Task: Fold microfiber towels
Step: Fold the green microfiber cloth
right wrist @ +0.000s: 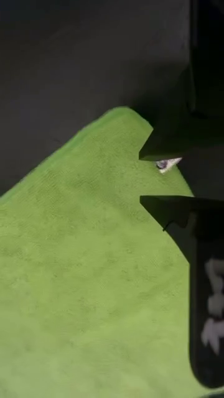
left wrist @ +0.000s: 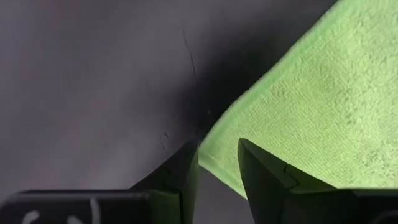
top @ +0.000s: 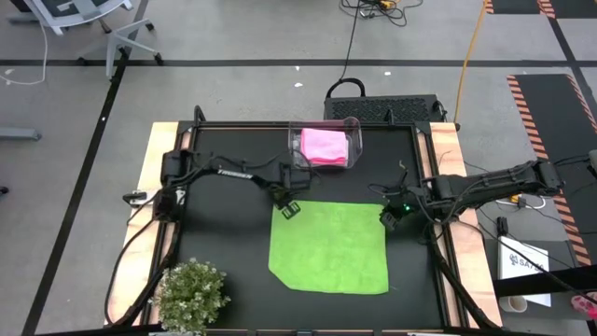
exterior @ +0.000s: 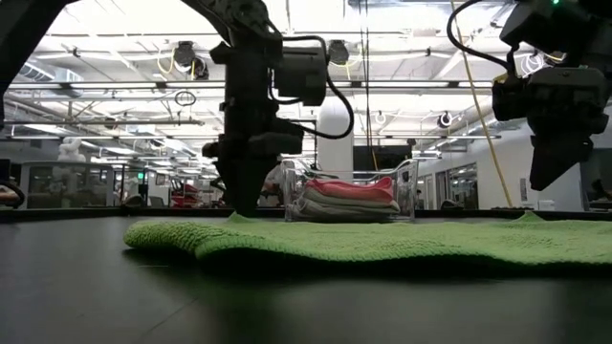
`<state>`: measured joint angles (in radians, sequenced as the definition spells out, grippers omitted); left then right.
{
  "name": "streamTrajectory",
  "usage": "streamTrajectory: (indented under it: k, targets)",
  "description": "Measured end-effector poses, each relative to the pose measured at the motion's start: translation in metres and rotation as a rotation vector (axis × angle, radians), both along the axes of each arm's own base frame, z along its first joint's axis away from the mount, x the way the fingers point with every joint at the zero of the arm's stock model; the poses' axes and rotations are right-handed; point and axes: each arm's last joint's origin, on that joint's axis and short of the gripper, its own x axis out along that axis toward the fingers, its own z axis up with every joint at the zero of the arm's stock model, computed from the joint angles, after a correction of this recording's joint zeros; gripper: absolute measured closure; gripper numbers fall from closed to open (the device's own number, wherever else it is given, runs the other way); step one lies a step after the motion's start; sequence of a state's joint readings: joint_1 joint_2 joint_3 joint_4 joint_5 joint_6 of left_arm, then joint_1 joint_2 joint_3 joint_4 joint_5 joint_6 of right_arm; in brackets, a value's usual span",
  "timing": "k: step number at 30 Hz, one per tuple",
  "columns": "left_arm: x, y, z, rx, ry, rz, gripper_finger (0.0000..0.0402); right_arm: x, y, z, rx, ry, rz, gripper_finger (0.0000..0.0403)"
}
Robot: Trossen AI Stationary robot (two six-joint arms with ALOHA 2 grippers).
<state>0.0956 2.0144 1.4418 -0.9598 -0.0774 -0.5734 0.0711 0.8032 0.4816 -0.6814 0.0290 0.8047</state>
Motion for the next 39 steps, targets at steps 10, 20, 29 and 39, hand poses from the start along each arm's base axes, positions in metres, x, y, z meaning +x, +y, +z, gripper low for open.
streamTrajectory:
  k: [10,20,29,39]
  targets:
    - [-0.008,0.024,0.0,-0.033,0.048,-0.007,0.0284,-0.001,0.0,-0.001,-0.001,0.02,0.015,0.0307]
    - [-0.006,0.022,0.0,-0.105,0.024,-0.037,0.0284,-0.001,-0.006,-0.006,-0.004,0.084,-0.034,0.0307]
    - [-0.006,0.022,0.0,-0.104,0.018,-0.059,0.0284,0.001,-0.018,-0.01,0.035,0.111,-0.025,0.0307]
    - [-0.005,0.019,0.0,-0.187,0.0,-0.043,0.0284,0.001,-0.02,-0.01,0.013,0.109,0.005,0.0307]
